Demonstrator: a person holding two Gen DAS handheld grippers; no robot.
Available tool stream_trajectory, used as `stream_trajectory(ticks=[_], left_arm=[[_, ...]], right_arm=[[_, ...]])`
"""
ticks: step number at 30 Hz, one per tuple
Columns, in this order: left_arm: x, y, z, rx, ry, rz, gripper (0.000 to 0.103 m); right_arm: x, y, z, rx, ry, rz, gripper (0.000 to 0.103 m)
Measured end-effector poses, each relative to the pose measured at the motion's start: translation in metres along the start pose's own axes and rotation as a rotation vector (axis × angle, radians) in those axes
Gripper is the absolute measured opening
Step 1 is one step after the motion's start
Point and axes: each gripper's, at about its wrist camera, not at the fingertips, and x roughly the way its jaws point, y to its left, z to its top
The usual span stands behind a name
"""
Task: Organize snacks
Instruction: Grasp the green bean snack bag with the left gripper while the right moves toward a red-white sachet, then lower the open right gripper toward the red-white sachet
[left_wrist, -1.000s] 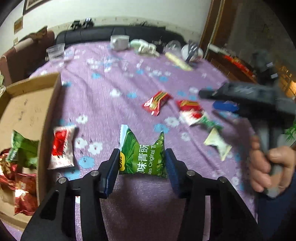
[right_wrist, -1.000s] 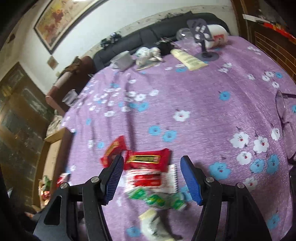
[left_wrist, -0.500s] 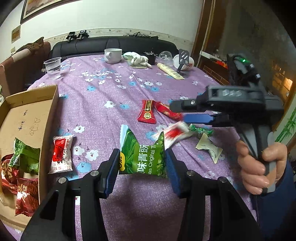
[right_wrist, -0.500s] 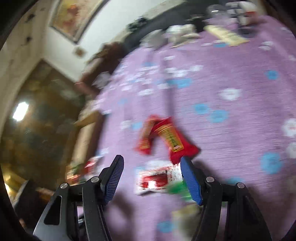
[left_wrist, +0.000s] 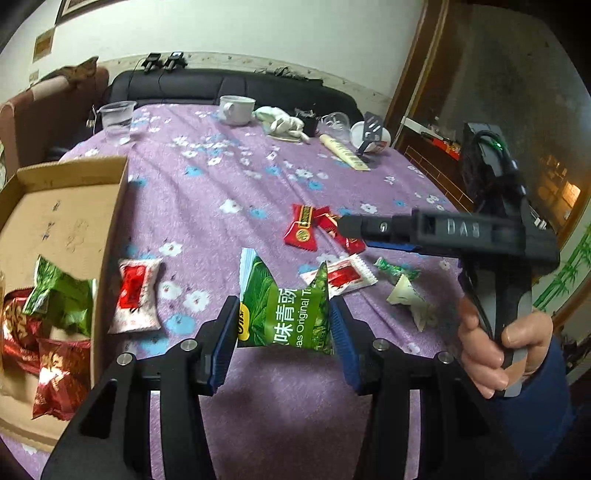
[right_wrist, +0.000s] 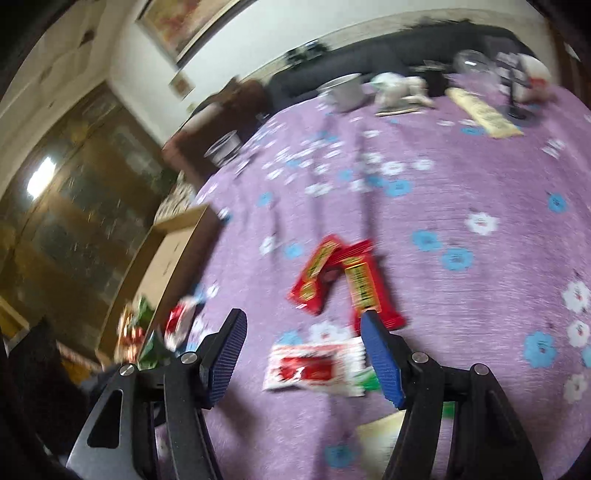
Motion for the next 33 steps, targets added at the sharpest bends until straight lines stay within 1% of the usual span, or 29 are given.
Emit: stream_trajectory(ticks=[1,3,5,6,7,9,11,12,13,16,18,21,23,26,27,28,29,30,33], left_arm=[[-0.002,0.002,0.000,-0.004,-0.001,0.001,0.047],[-0.009,0.004,0.001,-0.005,-0.010,0.008,0.047],[-0.018,0.004,0.002,0.005,-0.030,0.019,0.047],[-0.022,0.005,0.003,0.007,-0.039,0.026,0.047],[-0.028,0.007,0.004,0.008,-0.051,0.032,0.047],[-0.038,0.011,0.006,0.004,-0.070,0.043,0.047],[-0.045,0.018,0.007,-0.010,-0.081,0.058,0.047],[-0.046,0.021,0.006,-0.022,-0.078,0.060,0.047],[-0.047,0.024,0.005,-0.033,-0.072,0.063,0.047],[-0.042,0.023,0.000,-0.042,-0.051,0.067,0.047],[-0.041,0.018,-0.002,-0.039,-0.043,0.057,0.047],[-0.043,0.000,-0.003,-0.014,-0.042,0.023,0.047],[-0.046,-0.019,-0.005,0.022,-0.041,-0.014,0.047],[-0.050,-0.044,-0.009,0.066,-0.032,-0.070,0.047],[-0.051,-0.053,-0.011,0.090,-0.035,-0.064,0.047],[-0.053,-0.059,-0.012,0.115,-0.050,-0.033,0.047],[-0.054,-0.062,-0.012,0.130,-0.058,-0.019,0.047],[-0.055,-0.062,-0.012,0.130,-0.061,-0.018,0.047],[-0.057,-0.051,-0.008,0.074,-0.056,-0.059,0.047]], right_arm=[[0.005,0.006,-0.001,-0.030,0.015,-0.003,0.067],[0.017,0.010,-0.003,-0.047,0.042,-0.015,0.067],[0.031,0.008,-0.005,-0.049,0.097,-0.032,0.067],[0.031,0.009,-0.006,-0.062,0.099,-0.041,0.066],[0.029,0.013,-0.006,-0.079,0.099,-0.058,0.068],[0.028,0.016,-0.008,-0.097,0.135,-0.046,0.070],[0.027,0.025,-0.014,-0.148,0.180,-0.039,0.074],[0.027,0.032,-0.018,-0.180,0.205,-0.032,0.079],[0.028,0.040,-0.022,-0.222,0.228,-0.033,0.082],[0.032,0.067,-0.040,-0.376,0.280,-0.041,0.085],[0.032,0.075,-0.046,-0.419,0.284,-0.034,0.084],[0.031,0.072,-0.046,-0.425,0.259,-0.056,0.084],[0.030,0.072,-0.047,-0.434,0.251,-0.054,0.084],[0.030,0.078,-0.053,-0.481,0.252,-0.060,0.085],[0.031,0.078,-0.055,-0.498,0.254,-0.060,0.085],[0.032,0.079,-0.058,-0.522,0.252,-0.063,0.085],[0.034,0.082,-0.061,-0.535,0.248,-0.068,0.085],[0.034,0.082,-0.061,-0.537,0.247,-0.070,0.085],[0.034,0.076,-0.058,-0.516,0.242,-0.070,0.083]])
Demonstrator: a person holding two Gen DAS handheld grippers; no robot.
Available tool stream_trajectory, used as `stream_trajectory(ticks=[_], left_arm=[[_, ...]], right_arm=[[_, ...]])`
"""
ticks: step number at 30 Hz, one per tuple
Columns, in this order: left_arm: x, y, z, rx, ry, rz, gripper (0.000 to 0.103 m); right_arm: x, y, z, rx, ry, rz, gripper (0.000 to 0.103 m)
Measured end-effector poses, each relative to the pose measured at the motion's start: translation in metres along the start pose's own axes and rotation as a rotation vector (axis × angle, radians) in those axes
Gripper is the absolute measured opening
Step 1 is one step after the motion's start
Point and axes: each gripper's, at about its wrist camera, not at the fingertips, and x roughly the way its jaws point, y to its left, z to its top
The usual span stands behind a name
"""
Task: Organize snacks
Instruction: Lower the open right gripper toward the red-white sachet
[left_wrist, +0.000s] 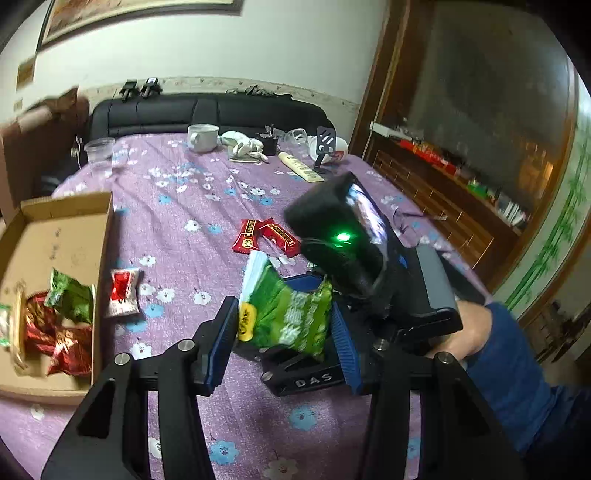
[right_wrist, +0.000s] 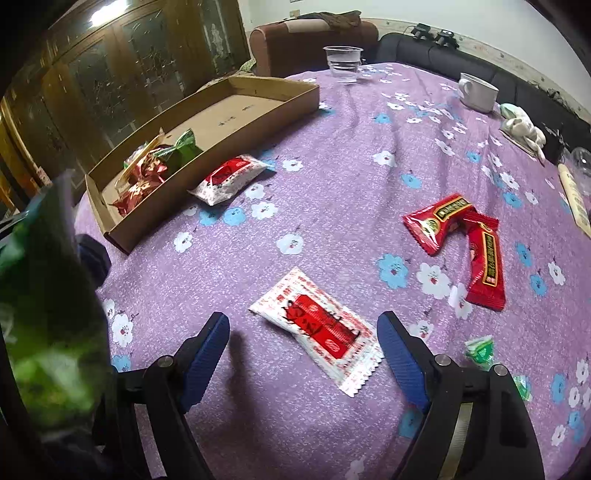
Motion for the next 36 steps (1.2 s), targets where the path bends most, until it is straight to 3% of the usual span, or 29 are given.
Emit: stream_trajectory(ticks=[2,7,9,19,24,28,32,34,35,36], left_arm=[[-0.001,0.005,0.001,-0.022,-0.004,-0.003,0.047],[0.000,0.002,-0.004,-0.012,-0.002,0.005,0.047],[0.000,0.001,-0.004,-0.009,-0.003,0.003,0.047],[-0.001,0.003,-0.003,-0.011,-0.008,0.012,0.047],[-0.013,0.026,0.000,-0.041,-0.038,0.049,0.047],[-0.026,0.061,0.005,-0.115,-0.065,0.093,0.047],[-0.038,0.090,0.008,-0.178,-0.095,0.133,0.047],[-0.042,0.098,0.007,-0.193,-0.104,0.152,0.047],[-0.044,0.102,0.006,-0.196,-0.108,0.161,0.047],[-0.046,0.107,0.006,-0.203,-0.113,0.170,0.047]], right_arm=[[-0.001,-0.002,0.000,0.006,-0.008,-0.009,0.077],[-0.005,-0.014,0.001,0.053,-0.021,-0.050,0.042],[-0.007,-0.022,0.001,0.092,-0.027,-0.031,0.036],[-0.007,-0.030,0.003,0.148,-0.045,0.008,0.038],[-0.012,-0.029,0.005,0.150,-0.064,0.028,0.039],[-0.016,-0.023,0.008,0.134,-0.093,0.007,0.060],[-0.009,-0.012,0.012,0.099,-0.088,-0.017,0.060],[0.001,-0.009,0.011,0.080,-0.054,-0.074,0.056],[0.003,-0.007,0.010,0.071,-0.054,-0.100,0.054],[0.003,-0.005,0.010,0.063,-0.055,-0.116,0.042]])
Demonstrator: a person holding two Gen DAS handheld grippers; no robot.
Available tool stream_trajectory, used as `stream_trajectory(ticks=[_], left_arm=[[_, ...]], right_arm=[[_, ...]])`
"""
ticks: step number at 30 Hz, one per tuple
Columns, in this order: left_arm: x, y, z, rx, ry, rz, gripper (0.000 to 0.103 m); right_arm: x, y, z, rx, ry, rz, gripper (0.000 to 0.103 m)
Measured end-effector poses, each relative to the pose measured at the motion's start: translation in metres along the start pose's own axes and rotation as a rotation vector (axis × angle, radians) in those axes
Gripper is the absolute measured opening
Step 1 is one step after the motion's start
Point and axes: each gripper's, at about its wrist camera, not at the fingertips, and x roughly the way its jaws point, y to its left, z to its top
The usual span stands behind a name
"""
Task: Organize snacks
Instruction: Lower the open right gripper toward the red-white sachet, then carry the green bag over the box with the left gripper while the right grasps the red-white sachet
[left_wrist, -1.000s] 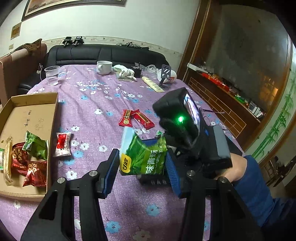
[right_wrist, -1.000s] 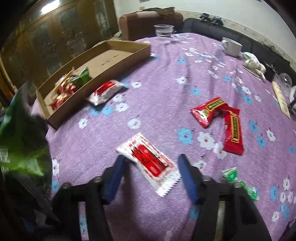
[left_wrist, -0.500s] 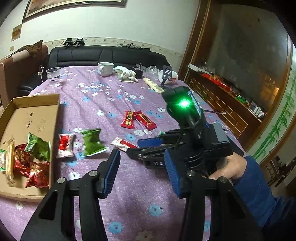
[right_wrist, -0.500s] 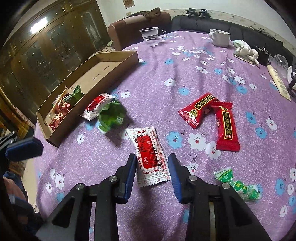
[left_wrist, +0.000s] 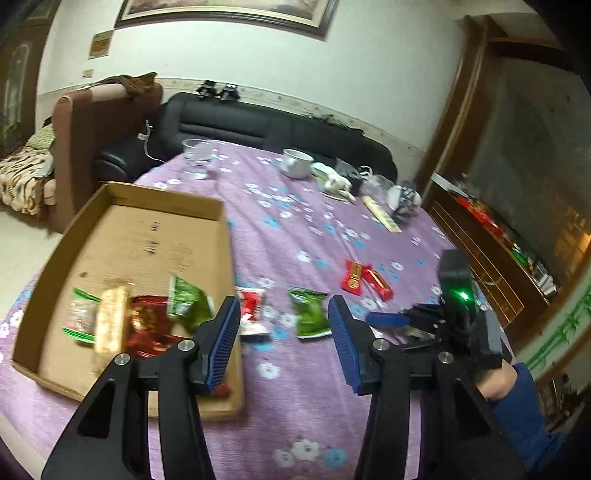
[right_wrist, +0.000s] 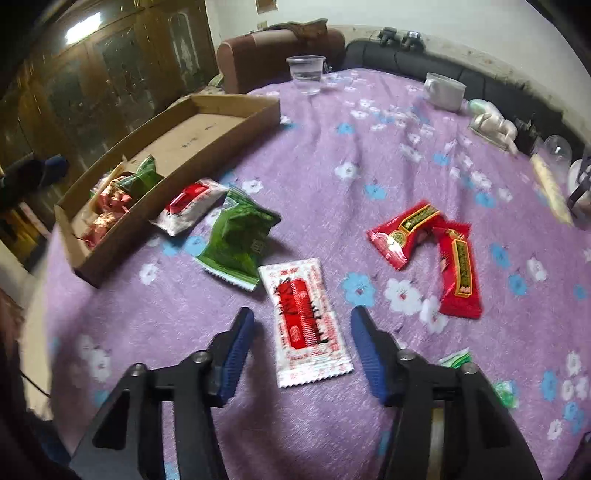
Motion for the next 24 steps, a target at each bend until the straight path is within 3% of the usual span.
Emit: stream_trajectory(ticks=[1,3,6,13,21,23,24], left_arm=[[0.000,0.002,0.000,-0.006,-0.002,0.004,0.047],[0.002,0.008,0.000,-0.020,-0.001,0.012,0.047],[0.012,0.008,-0.002,-0.031,0.036,-0.003,0.047],[0.071,-0.037,-0.002,0.052,0.167,-0.044,0.047],[0.137,-0.062,-0.009,0.113,0.295,0.103,0.047],[0.148,-0.060,-0.012,0.113,0.314,0.136,0.041],[0.151,-0.059,-0.015,0.114,0.323,0.141,0.029]], right_arm=[[-0.001,0.001,0.000,-0.004,0.001,-0.009,0.034],[-0.003,0.000,0.000,0.000,-0.001,-0.021,0.033],[-0.008,-0.004,0.002,0.028,-0.017,-0.038,0.032],[-0.020,-0.037,0.007,0.184,-0.075,-0.040,0.032],[-0.030,-0.054,0.008,0.271,-0.115,-0.023,0.033],[-0.032,-0.051,0.007,0.266,-0.119,-0.026,0.033],[-0.032,-0.050,0.007,0.264,-0.122,-0.025,0.032]])
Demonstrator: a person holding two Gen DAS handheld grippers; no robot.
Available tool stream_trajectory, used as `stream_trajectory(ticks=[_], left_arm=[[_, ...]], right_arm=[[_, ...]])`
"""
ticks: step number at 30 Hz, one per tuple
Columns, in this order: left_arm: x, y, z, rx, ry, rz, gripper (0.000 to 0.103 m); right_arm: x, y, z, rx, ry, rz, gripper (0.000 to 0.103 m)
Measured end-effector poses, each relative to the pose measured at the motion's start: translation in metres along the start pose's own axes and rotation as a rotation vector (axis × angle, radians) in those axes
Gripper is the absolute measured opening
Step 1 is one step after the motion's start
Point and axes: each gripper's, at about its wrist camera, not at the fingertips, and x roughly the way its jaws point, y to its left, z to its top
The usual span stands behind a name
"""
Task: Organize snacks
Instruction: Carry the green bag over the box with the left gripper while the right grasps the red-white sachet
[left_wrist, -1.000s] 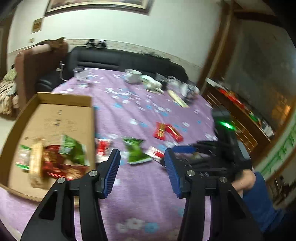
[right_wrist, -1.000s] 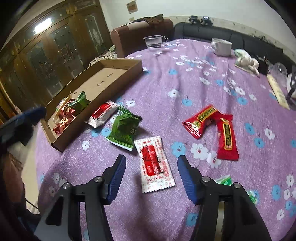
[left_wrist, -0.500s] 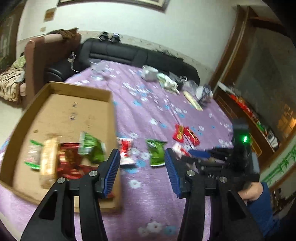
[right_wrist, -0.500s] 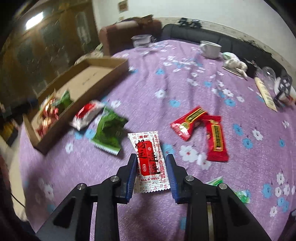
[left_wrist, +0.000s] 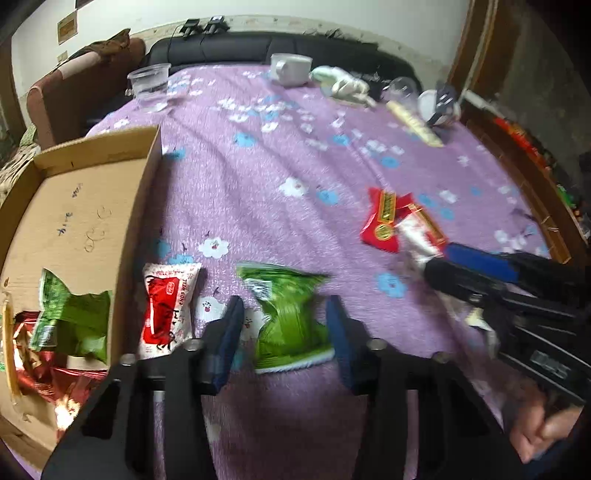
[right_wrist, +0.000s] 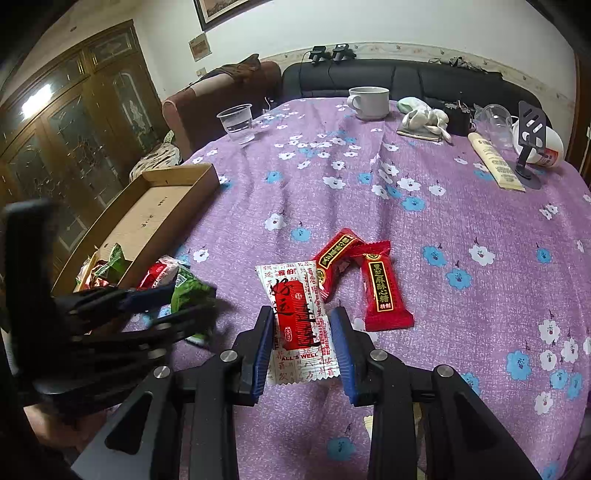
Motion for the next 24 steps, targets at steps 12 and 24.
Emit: stream_trajectory(ticks=[12,24], left_arm=[[-0.039,0.020,-0.018,-0.041,-0.063,-0.080,0.027],[-0.097,0.087,-0.022,-0.151,-0.186,-0.047,0.027]], right_arm=[[-0.006,0.008,-0.001,-0.007,-0.030,0.023,0.032],[-0.012,0.026,0.000,-0.003,-0.028,0.137,0.032]])
